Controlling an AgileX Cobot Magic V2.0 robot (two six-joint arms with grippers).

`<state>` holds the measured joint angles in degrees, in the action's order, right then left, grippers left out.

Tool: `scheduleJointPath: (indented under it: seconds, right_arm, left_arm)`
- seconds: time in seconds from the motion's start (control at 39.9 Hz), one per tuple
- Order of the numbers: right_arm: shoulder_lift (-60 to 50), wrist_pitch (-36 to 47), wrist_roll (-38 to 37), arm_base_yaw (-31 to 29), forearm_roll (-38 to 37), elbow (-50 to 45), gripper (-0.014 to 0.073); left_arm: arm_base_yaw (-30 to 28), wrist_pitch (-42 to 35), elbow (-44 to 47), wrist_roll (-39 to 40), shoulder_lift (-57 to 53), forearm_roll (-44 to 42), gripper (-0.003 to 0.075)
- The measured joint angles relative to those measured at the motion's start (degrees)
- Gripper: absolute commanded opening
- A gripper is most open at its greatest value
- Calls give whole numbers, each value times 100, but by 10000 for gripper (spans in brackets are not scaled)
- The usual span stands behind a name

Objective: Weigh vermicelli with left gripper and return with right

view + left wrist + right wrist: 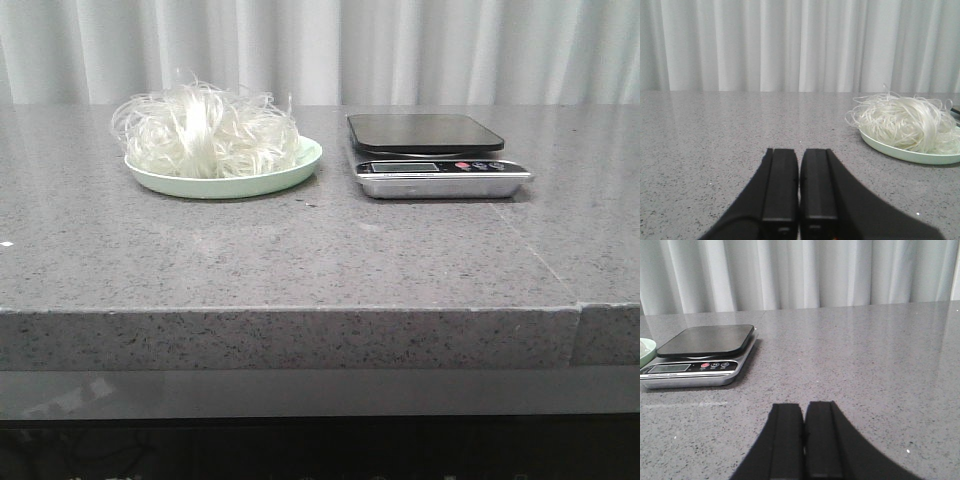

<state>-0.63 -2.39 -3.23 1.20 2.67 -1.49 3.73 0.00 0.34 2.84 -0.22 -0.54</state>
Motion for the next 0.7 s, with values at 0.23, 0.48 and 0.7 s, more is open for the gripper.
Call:
scheduleJointPath:
  seconds: [0.23, 0.48, 0.7]
  right_arm:
    - [0, 0, 0, 0, 0, 0, 157]
    - [0, 4, 0, 0, 0, 0, 157]
    - [0, 42, 0, 0, 0, 0, 157]
  left_arm:
    - [0, 0, 0, 0, 0, 0, 155]
    - [0, 0, 0, 0, 0, 0, 155]
    - [0, -49, 0, 0, 0, 0, 155]
